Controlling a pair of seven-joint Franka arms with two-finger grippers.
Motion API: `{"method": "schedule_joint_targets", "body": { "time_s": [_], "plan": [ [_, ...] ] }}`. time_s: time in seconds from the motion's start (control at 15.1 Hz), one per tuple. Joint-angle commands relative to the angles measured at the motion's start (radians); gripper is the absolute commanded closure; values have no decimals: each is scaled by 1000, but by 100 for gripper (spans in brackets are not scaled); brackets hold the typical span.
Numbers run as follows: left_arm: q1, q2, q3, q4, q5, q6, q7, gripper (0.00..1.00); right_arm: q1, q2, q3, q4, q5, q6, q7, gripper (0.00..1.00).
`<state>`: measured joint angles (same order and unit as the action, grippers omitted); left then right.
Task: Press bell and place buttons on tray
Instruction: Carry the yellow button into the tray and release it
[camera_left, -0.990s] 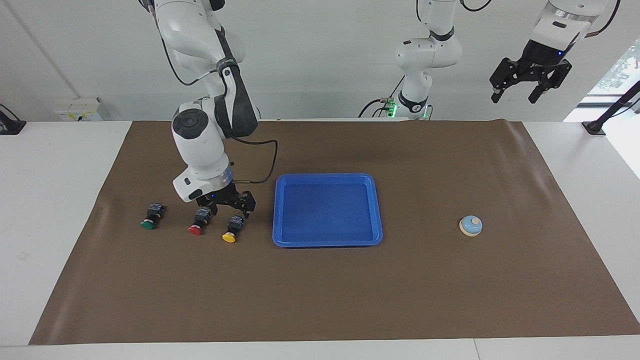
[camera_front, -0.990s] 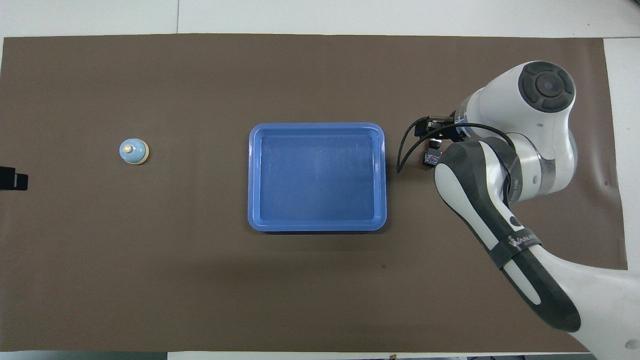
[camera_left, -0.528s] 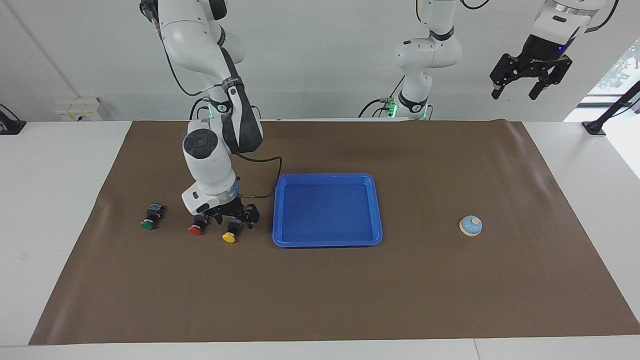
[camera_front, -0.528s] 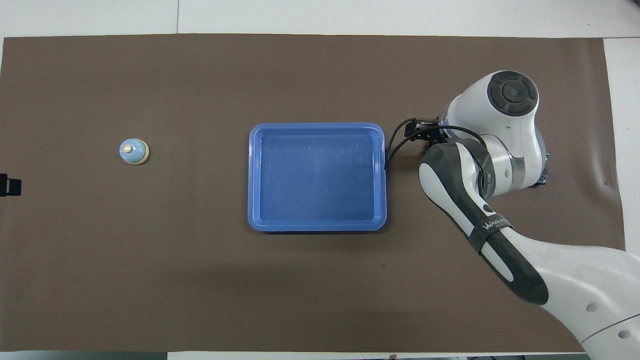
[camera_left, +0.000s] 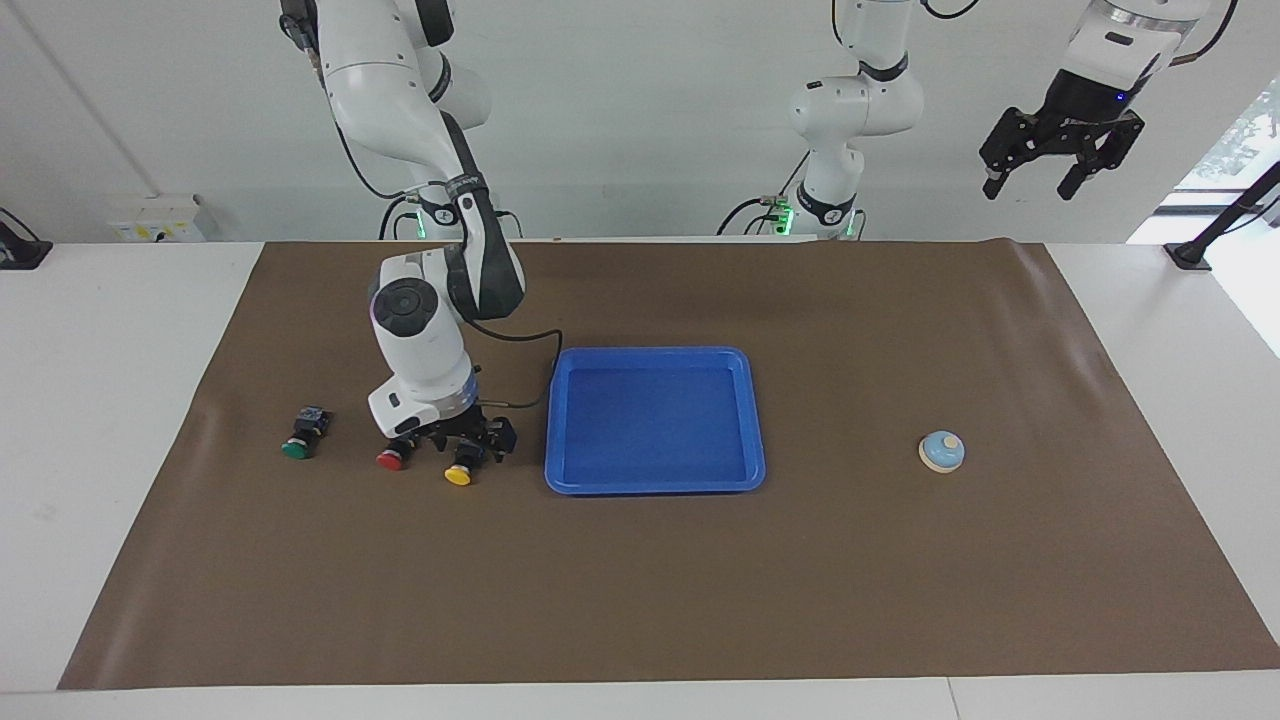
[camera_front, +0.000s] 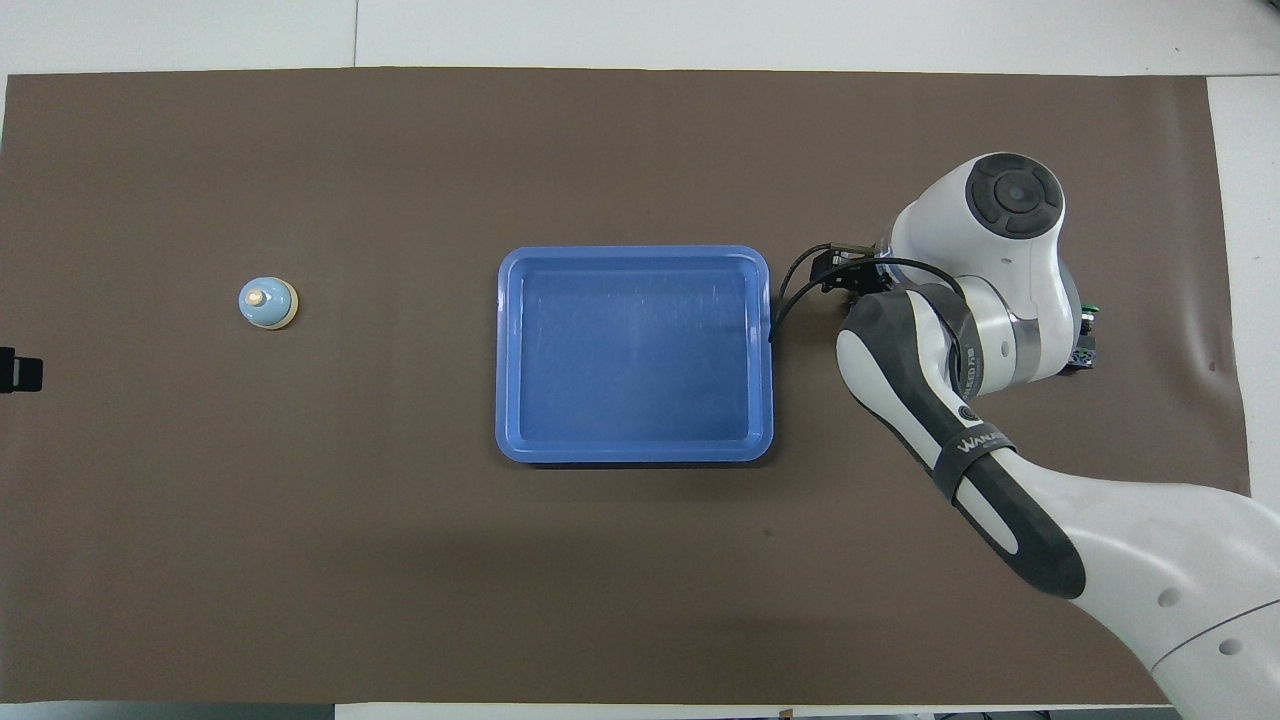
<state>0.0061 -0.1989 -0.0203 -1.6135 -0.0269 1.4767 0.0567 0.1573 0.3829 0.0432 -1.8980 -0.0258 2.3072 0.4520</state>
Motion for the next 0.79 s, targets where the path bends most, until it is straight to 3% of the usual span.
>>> {"method": "schedule_joint_targets", "body": {
  "time_s": [0.0, 0.13, 0.2, 0.4, 0.46, 0.73],
  "plan": [
    [-2, -10, 7, -9, -13, -6, 3, 0, -10, -33, 4, -68, -17, 57, 17, 0],
    [-2, -8, 7, -9, -13, -6, 3, 0, -10, -35, 4, -78, -17, 60, 17, 0],
    [-2, -10, 7, -9, -13, -6, 5, 0, -10, -35, 4, -79, -17, 60, 16, 5],
    [-3, -10, 7, -9, -13, -6, 3, 0, -10, -35, 4, -78, -17, 60, 8, 84],
    [-3, -10, 7, -9, -13, -6, 3, 0, -10, -35, 4, -78, -17, 60, 13, 100],
    [-2, -10, 7, -9, -13, -6, 5, 0, -10, -35, 4, -75, -17, 63, 16, 100]
  ]
}}
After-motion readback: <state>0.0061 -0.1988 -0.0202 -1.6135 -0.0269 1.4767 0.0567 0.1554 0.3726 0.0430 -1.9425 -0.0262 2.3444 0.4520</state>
